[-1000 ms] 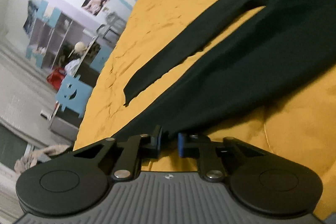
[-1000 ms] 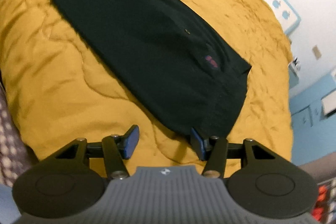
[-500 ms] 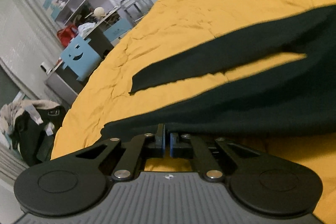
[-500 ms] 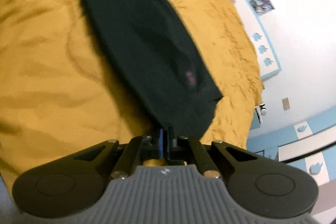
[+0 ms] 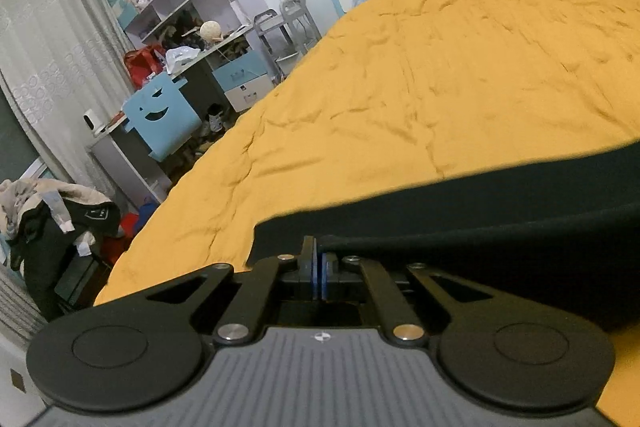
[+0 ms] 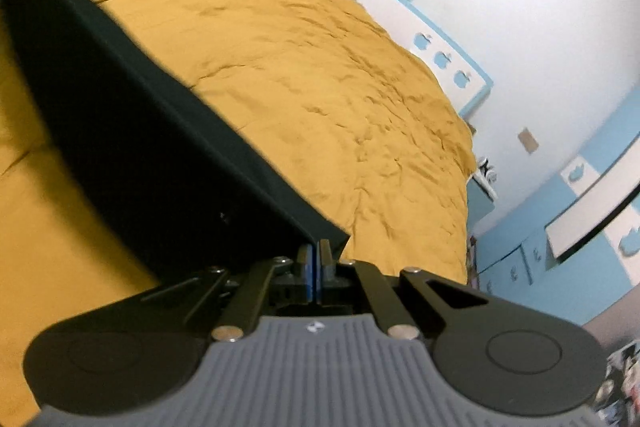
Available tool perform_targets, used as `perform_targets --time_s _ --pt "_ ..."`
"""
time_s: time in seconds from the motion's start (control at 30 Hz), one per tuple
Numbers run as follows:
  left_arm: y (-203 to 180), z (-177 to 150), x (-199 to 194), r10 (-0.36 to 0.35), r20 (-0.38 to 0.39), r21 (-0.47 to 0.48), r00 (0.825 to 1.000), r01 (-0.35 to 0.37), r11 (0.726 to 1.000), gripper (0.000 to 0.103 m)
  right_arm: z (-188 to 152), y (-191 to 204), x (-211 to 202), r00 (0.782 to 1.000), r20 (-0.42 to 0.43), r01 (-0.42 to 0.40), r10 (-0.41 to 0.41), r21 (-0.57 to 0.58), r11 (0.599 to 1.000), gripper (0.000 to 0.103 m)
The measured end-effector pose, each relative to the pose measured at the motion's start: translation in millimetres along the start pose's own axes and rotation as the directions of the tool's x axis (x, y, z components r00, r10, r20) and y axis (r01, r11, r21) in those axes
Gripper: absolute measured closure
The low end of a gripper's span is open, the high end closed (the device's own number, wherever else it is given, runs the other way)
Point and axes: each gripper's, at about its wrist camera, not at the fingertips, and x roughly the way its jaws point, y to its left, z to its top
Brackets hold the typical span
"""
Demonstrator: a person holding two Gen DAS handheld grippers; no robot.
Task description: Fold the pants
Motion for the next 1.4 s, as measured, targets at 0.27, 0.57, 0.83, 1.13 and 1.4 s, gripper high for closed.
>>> perform_targets --time_s 0.27,0.57,0.83,1.13,1.4 --pt "-25 47 61 -0.01 -0.055 -0.028 0.998 0.008 1.0 0.102 41 -31 116 0.995 -0.09 -0.037 0.046 0.095 0.995 0.103" --pt "-68 50 132 0.01 -0.179 0.049 0.984 -0.001 0.999 0.102 49 -30 221 0.978 -0.185 -0.074 0.099 0.137 0.988 0.103" --pt "-83 41 155 0.014 -0.227 0.07 0.974 0.002 0.998 0.101 37 -23 254 0.966 -0.222 -0.09 0.134 0.199 0.976 0.103" --pt "-69 34 139 -0.085 -0.206 -0.086 0.975 0.069 0.994 0.074 29 -38 229 0.986 -0.119 -0.072 0.115 0.32 0.945 0.042" --pt "-56 23 101 -0.2 -0.118 -0.147 0.973 0.182 0.972 0.069 -27 -87 180 0.97 -0.027 -0.185 0.242 0.566 0.803 0.057"
